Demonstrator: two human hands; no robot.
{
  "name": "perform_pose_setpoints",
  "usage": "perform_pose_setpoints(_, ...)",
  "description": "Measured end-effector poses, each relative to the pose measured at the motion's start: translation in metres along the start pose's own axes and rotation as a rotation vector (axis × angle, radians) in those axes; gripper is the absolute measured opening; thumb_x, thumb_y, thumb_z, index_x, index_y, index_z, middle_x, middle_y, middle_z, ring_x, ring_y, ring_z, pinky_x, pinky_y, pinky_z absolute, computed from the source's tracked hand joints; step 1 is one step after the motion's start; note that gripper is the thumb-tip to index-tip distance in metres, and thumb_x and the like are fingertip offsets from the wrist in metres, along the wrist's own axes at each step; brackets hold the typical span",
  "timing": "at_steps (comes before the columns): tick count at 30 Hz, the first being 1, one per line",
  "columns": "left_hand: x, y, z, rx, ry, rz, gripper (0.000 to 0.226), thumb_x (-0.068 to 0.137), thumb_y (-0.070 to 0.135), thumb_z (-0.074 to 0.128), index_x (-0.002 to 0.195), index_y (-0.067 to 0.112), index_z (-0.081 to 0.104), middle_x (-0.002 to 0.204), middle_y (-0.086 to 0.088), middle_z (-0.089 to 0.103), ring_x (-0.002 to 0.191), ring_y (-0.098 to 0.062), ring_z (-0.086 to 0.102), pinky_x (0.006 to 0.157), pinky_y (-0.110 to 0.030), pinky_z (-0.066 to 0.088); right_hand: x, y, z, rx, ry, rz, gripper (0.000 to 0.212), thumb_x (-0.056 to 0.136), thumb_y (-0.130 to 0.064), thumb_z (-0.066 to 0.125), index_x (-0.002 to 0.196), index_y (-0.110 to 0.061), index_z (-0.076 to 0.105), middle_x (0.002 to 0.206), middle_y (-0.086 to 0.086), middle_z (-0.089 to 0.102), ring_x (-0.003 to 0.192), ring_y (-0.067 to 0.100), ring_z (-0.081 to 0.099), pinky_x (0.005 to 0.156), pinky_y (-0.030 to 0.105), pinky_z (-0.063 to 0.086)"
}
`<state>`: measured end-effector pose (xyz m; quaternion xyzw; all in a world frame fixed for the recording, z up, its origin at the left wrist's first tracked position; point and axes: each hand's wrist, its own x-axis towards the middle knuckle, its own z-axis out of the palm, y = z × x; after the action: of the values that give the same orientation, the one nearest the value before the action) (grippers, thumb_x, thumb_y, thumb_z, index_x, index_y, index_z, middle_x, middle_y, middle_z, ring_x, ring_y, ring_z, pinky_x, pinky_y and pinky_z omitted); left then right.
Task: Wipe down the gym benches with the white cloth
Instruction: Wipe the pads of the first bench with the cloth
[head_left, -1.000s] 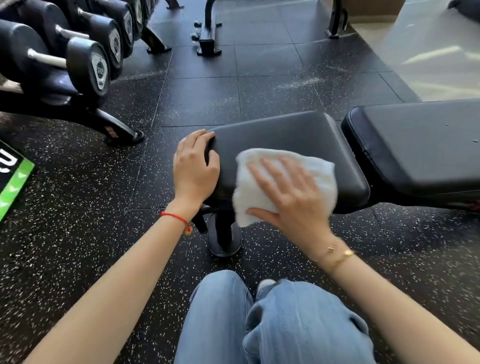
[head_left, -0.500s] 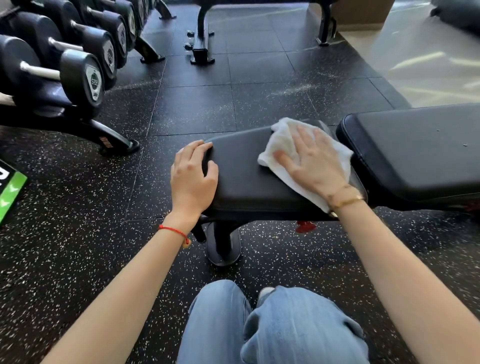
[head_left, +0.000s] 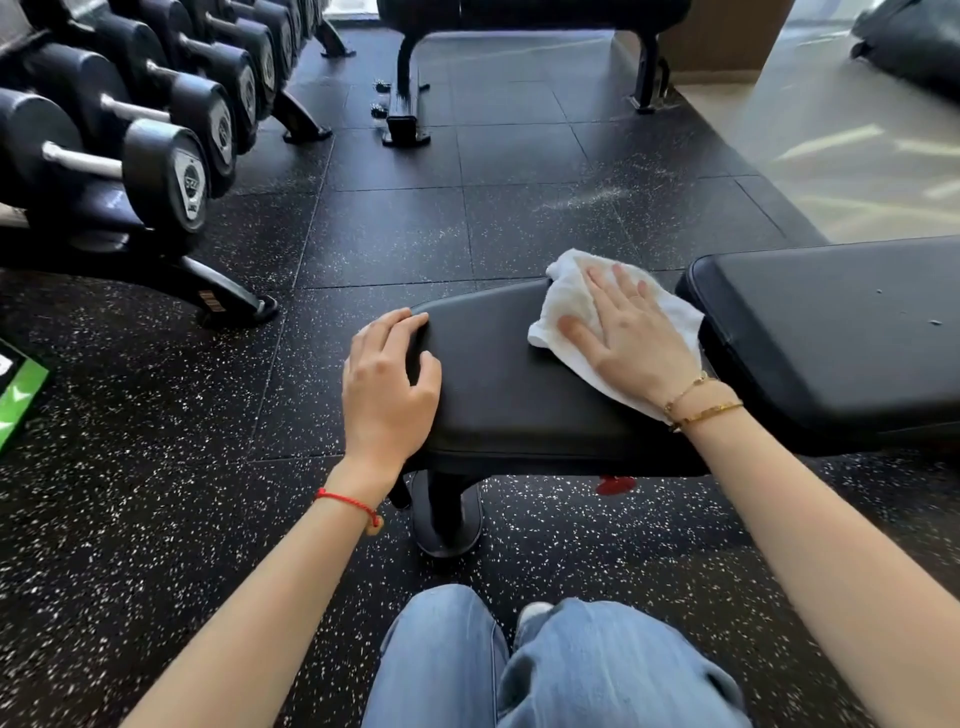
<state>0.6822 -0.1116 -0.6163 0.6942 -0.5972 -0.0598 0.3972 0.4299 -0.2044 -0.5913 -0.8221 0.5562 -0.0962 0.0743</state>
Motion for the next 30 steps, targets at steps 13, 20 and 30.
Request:
perform_pose_setpoints(13, 0.0, 0.0, 0.0, 0.011, 0.005, 0.006, 0.05, 0.086, 0.033, 0.042, 0.13, 0.019, 0.06, 0.136, 0.002, 0.055, 0.13, -0.017, 0.042, 0.114, -0.036, 0.032, 0.047, -0.01, 0.002, -0.05, -0.016, 0.048, 0.08, 0.094, -0.064, 0.018, 0.151, -0.009, 0.029, 0.158, 0.013, 0.028, 0.148, 0.028, 0.016, 0.121, 0.043, 0.006)
perform_pose_setpoints(20, -0.001, 0.0, 0.0, 0.005, -0.002, 0.007, 0.049, 0.086, 0.031, 0.043, 0.131, 0.018, 0.059, 0.138, 0.002, 0.054, 0.132, -0.017, 0.041, 0.114, -0.036, 0.032, -0.045, -0.035, 0.002, 0.047, 0.007, -0.29, 0.074, 0.093, -0.063, 0.018, 0.156, -0.025, 0.016, 0.162, -0.007, 0.009, 0.15, 0.013, 0.001, 0.122, 0.031, -0.007)
perform_pose_setpoints(30, 0.0, 0.001, 0.0, 0.029, 0.001, 0.01, 0.049, 0.085, 0.031, 0.043, 0.129, 0.017, 0.06, 0.136, 0.001, 0.055, 0.13, -0.019, 0.043, 0.113, -0.035, 0.031, 0.016, -0.025, 0.005, -0.019, -0.023, -0.132, 0.072, 0.099, -0.059, 0.028, 0.156, -0.016, 0.015, 0.164, 0.004, 0.012, 0.152, 0.022, 0.002, 0.122, 0.04, -0.004)
